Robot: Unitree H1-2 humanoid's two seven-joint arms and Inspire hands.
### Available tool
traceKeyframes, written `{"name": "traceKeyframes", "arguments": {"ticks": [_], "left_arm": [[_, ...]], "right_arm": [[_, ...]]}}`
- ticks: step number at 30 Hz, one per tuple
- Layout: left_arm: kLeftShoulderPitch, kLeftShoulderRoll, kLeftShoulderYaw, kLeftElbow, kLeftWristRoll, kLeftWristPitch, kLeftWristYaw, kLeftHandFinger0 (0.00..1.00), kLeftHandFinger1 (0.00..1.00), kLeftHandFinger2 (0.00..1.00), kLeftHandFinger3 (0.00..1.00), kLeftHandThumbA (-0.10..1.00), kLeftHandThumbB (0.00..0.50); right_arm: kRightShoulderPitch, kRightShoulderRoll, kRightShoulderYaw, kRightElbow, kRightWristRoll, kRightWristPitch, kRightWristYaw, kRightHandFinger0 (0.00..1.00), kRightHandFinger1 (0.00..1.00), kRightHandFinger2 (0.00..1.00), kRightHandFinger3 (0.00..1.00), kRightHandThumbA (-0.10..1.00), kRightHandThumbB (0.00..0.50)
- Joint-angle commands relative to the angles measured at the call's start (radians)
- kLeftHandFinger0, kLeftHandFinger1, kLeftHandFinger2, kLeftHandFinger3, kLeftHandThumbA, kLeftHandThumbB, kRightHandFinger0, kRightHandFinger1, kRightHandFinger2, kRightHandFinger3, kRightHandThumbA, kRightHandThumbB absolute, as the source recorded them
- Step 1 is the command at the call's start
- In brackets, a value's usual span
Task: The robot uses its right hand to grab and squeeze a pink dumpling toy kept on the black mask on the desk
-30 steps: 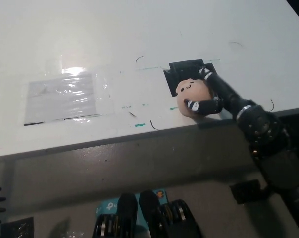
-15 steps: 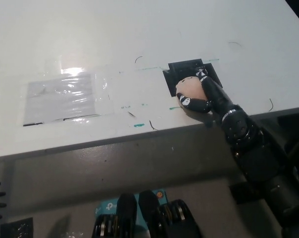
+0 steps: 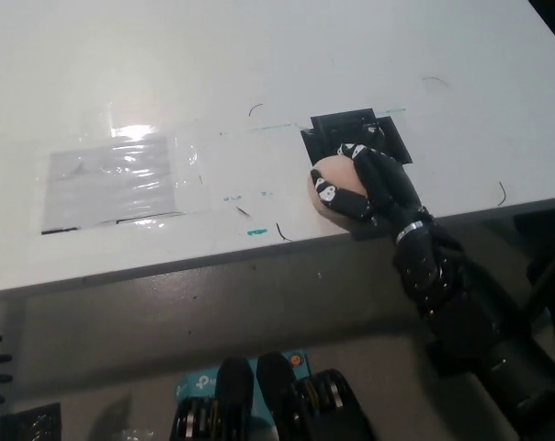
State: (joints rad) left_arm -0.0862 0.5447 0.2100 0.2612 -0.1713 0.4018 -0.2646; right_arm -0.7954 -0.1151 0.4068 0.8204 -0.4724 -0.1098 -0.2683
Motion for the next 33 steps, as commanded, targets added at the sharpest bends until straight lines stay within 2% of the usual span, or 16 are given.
{"name": "traceKeyframes", "arguments": {"ticks": [1,2,4,5,7,11,13,15,17,18,20,21,26,28,30,33], "left_arm": [[-0.017,0.042,0.008,-0.02,-0.006,-0.02,-0.024,0.47,0.61,0.71,0.8,1.0,0.212],[-0.017,0.041,0.009,-0.02,-0.007,-0.019,-0.024,0.47,0.61,0.71,0.8,1.0,0.212],[-0.018,0.039,0.01,-0.022,-0.007,-0.011,-0.019,0.47,0.6,0.7,0.81,1.0,0.207],[-0.02,0.039,0.013,-0.035,-0.008,0.011,-0.014,0.47,0.61,0.71,0.83,1.0,0.21],[-0.022,0.041,0.009,-0.035,-0.005,0.005,-0.016,0.48,0.62,0.73,0.84,1.0,0.198],[-0.022,0.041,0.013,-0.03,-0.008,0.001,-0.015,0.5,0.62,0.72,0.84,1.0,0.21],[-0.021,0.045,0.008,-0.032,0.003,0.002,-0.011,0.47,0.61,0.71,0.82,1.0,0.208],[-0.021,0.042,0.014,-0.035,-0.004,0.003,-0.011,0.46,0.6,0.71,0.82,1.0,0.197],[-0.023,0.043,0.01,-0.032,-0.002,0.008,-0.013,0.49,0.62,0.73,0.83,1.0,0.214],[-0.024,0.043,0.011,-0.032,-0.006,0.008,-0.016,0.49,0.62,0.73,0.83,1.0,0.227],[-0.022,0.041,0.015,-0.039,-0.007,0.011,-0.012,0.48,0.62,0.73,0.83,1.0,0.219],[-0.02,0.042,0.013,-0.042,0.002,0.0,-0.006,0.44,0.61,0.72,0.83,1.0,0.208],[-0.029,0.046,0.014,-0.031,-0.009,0.004,-0.018,0.46,0.62,0.73,0.82,1.0,0.213],[-0.029,0.051,0.009,-0.027,-0.006,-0.003,-0.024,0.47,0.63,0.75,0.83,1.0,0.226],[-0.031,0.049,0.015,-0.031,-0.006,0.012,-0.015,0.49,0.63,0.74,0.82,1.0,0.224],[-0.03,0.057,0.01,-0.039,-0.005,0.021,-0.022,0.48,0.64,0.75,0.83,1.0,0.219]], "right_arm": [[-0.059,-0.008,0.007,0.004,-0.165,-0.225,-0.405,0.0,0.26,0.63,0.57,-0.1,0.013],[-0.063,-0.008,0.005,0.006,-0.167,-0.234,-0.414,0.0,0.25,0.64,0.57,-0.1,0.015],[-0.073,-0.014,0.002,0.002,-0.185,-0.247,-0.46,0.0,0.22,0.65,0.47,-0.1,0.059],[-0.086,-0.017,0.003,0.013,-0.194,-0.244,-0.484,0.0,0.21,0.64,0.38,-0.1,0.104],[-0.095,-0.02,0.0,0.02,-0.196,-0.252,-0.496,0.0,0.21,0.66,0.31,-0.1,0.133],[-0.108,-0.034,0.011,0.033,-0.236,-0.25,-0.572,0.0,0.18,0.59,0.29,-0.1,0.191],[-0.106,-0.033,0.001,0.039,-0.22,-0.284,-0.571,0.0,0.15,0.55,0.29,-0.1,0.171],[-0.106,-0.038,0.007,0.038,-0.24,-0.276,-0.596,0.0,0.15,0.54,0.28,-0.1,0.194],[-0.112,-0.042,0.017,0.051,-0.259,-0.285,-0.625,0.0,0.13,0.54,0.29,-0.1,0.22],[-0.109,-0.041,0.013,0.037,-0.257,-0.28,-0.618,0.0,0.1,0.5,0.31,-0.1,0.224],[-0.111,-0.038,0.007,0.032,-0.254,-0.282,-0.614,0.0,0.07,0.47,0.33,-0.1,0.221],[-0.115,-0.037,0.004,0.034,-0.252,-0.3,-0.624,0.0,0.09,0.48,0.34,-0.1,0.236],[-0.126,-0.032,-0.003,0.029,-0.256,-0.301,-0.628,0.0,0.07,0.45,0.34,-0.1,0.2],[-0.128,-0.03,0.002,0.033,-0.264,-0.296,-0.636,0.0,0.07,0.46,0.34,-0.1,0.21],[-0.127,-0.021,0.0,0.053,-0.255,-0.308,-0.628,0.0,0.04,0.44,0.32,-0.1,0.227],[-0.128,-0.017,-0.001,0.073,-0.254,-0.323,-0.634,0.0,0.04,0.48,0.21,-0.1,0.243]]}}
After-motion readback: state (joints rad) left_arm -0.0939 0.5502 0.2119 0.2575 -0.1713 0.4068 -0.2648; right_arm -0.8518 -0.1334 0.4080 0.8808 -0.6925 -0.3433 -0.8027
